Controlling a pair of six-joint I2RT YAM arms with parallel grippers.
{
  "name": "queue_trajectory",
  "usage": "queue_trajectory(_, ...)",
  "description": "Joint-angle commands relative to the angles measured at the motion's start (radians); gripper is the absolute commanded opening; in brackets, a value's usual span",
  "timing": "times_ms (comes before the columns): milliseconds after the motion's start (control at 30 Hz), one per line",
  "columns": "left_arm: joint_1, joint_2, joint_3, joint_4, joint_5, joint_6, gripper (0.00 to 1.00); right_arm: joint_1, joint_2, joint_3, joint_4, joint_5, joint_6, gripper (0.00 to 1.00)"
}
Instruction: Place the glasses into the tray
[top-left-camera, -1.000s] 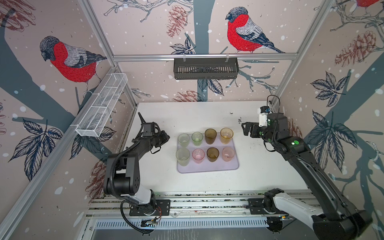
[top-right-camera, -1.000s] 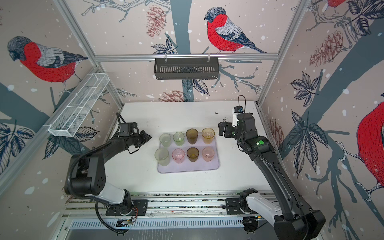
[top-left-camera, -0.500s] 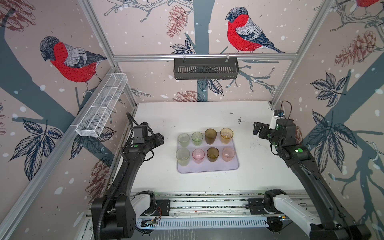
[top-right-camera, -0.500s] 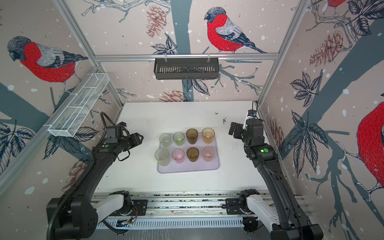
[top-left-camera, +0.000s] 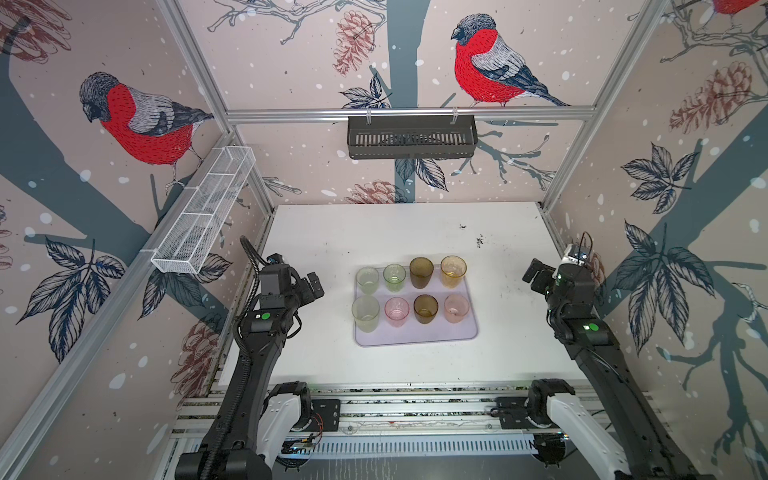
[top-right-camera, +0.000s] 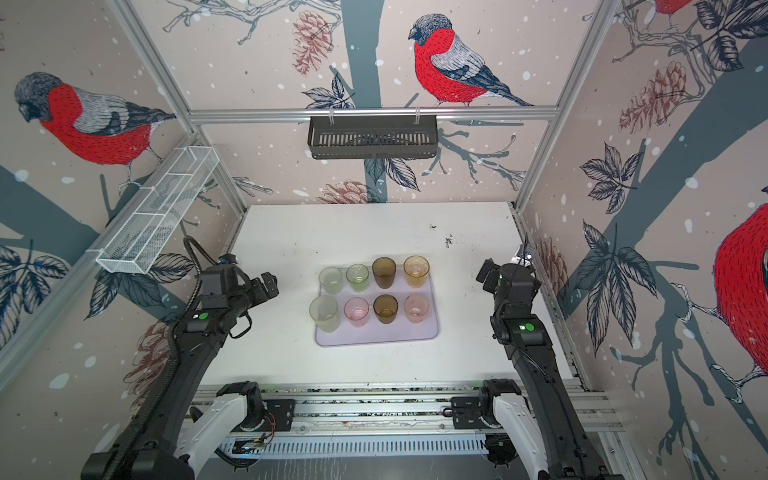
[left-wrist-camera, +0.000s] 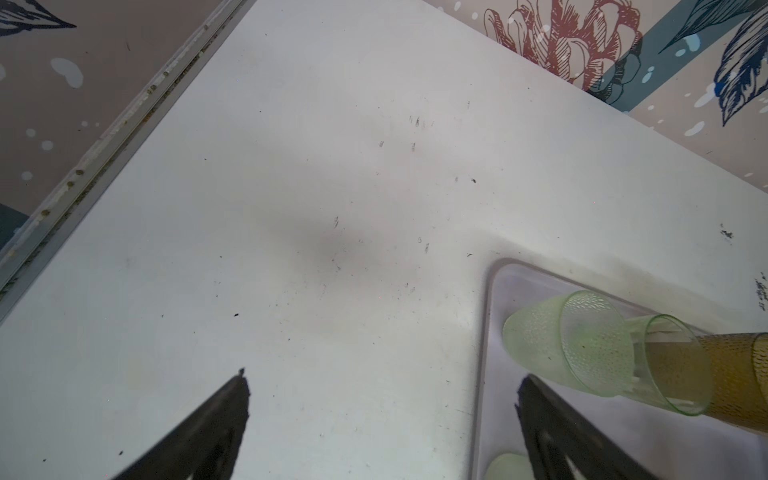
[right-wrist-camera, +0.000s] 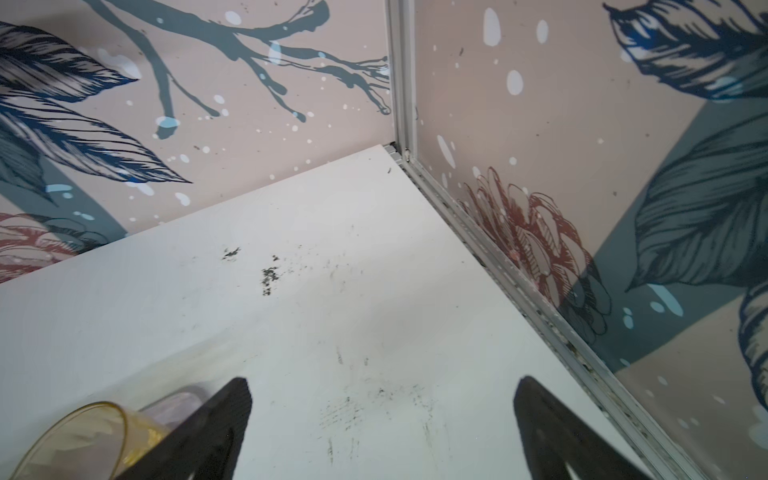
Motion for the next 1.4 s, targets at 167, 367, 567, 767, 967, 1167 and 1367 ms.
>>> queue_trajectory(167, 0.0, -0.029, -0.069, 0.158, -0.209, 0.013, 1.0, -0.042, -0.061, -0.202, 0.307, 0.026, -0.044, 1.0)
queue_trajectory(367, 0.0, -0.003, -0.159, 0.309, -0.297, 0.068, 1.0, -0.045, -0.038, -0.35, 0.539, -0.015, -0.098, 1.0)
queue_trajectory(567, 0.0, 0.038, -0.223, 0.459, -0.328, 0.154, 1.0, -0.047, 0.076, -0.387, 0.634, -0.049, -0.138, 1.0)
queue_trajectory(767, -0.001, 0.009, -0.378, 0.748, -0.297, 0.271, 1.0, -0.046, 0.154, -0.436, 0.748, -0.074, -0.134, 1.0)
queue_trajectory(967, 0.0, 0.061, -0.428, 0.886, -0.286, 0.29, 1.0, -0.044, 0.23, -0.453, 0.801, -0.09, -0.131, 1.0)
queue_trajectory(1167, -0.001, 0.116, -0.451, 1.008, -0.273, 0.298, 1.0, -0.044, 0.246, -0.473, 0.87, -0.093, -0.152, 1.0)
queue_trajectory(1367, 0.0, 0.181, -0.466, 1.12, -0.281, 0.309, 1.0, -0.044, 0.286, -0.472, 0.936, -0.109, -0.159, 1.0)
